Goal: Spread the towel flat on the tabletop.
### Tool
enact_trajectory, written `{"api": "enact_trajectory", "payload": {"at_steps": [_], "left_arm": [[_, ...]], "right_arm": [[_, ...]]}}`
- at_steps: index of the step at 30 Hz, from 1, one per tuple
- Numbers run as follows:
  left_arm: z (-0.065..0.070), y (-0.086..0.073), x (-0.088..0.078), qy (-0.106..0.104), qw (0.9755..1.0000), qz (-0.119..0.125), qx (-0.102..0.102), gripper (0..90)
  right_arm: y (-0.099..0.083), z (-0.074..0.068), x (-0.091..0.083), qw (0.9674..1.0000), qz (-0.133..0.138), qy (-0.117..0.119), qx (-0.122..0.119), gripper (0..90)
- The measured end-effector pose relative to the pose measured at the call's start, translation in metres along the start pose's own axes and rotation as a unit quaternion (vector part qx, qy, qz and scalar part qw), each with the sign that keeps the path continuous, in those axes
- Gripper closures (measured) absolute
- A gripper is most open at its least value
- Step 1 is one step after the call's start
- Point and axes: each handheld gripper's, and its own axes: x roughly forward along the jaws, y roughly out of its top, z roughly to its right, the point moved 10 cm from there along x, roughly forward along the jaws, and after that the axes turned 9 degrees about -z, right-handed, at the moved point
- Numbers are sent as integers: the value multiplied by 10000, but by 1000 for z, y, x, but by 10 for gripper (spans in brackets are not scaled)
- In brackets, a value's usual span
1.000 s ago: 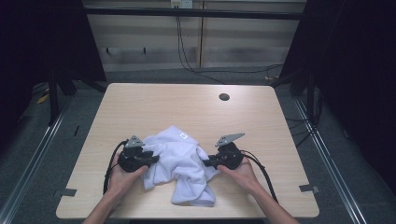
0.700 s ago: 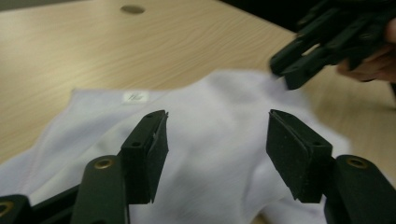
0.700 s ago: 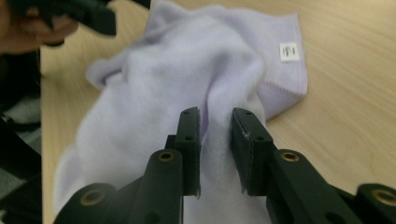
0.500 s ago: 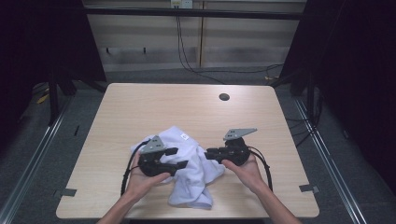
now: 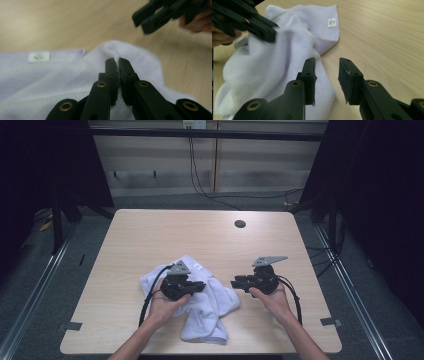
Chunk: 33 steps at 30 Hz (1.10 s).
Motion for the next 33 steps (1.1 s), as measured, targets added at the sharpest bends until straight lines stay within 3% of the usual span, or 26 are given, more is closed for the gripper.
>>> {"api": "enact_trajectory", "payload": {"at_steps": [1,2,6,9,10,13,15,18,19,20,21,24,25,27,29,32,33], "left_arm": [[-4,11,-20,117,9994,334,27,869],[-6,15,-30,144,9989,449,14,870],[-13,25,-62,86,9970,771,-27,869],[-20,28,-77,313,9953,913,-30,869],[-25,30,-91,288,9933,1107,-151,869],[-33,28,-102,343,9921,1185,-234,867],[-44,25,-119,517,9897,1300,-311,867],[-56,20,-132,691,9878,1337,-395,867],[-63,13,-138,757,9863,1368,-525,867],[-63,13,-138,757,9863,1368,-525,867],[-71,2,-139,902,9855,1292,-632,867],[-78,-12,-133,981,9864,1124,-693,864],[-84,-28,-123,987,9877,923,-792,863],[-88,-36,-116,986,9875,841,-893,860],[-97,-54,-104,1039,9878,533,-1031,856],[-99,-56,-103,952,9872,583,-1135,854],[-101,-55,-106,958,9867,647,-1145,853]], "right_arm": [[0,2,-1,10000,42,0,5,662],[0,2,0,10000,38,-5,18,657],[-3,0,7,10000,-84,11,37,645],[-2,-2,12,9999,-119,41,-14,633],[-1,-7,16,9999,-118,107,-40,621],[2,-12,22,9997,-138,157,-148,592],[3,-17,25,9994,-153,233,-190,578],[4,-20,29,9993,-181,253,-230,551],[4,-25,35,9990,-237,286,-263,524],[4,-27,39,9988,-277,285,-270,511],[5,-30,44,9985,-292,331,-315,503],[5,-36,57,9976,-409,396,-386,498],[5,-47,70,9957,-493,617,-486,512],[5,-53,77,9949,-538,692,-496,512],[2,-70,94,9916,-712,833,-693,513],[0,-77,103,9900,-781,806,-852,491],[-1,-82,105,9892,-794,676,-1034,467]]}}
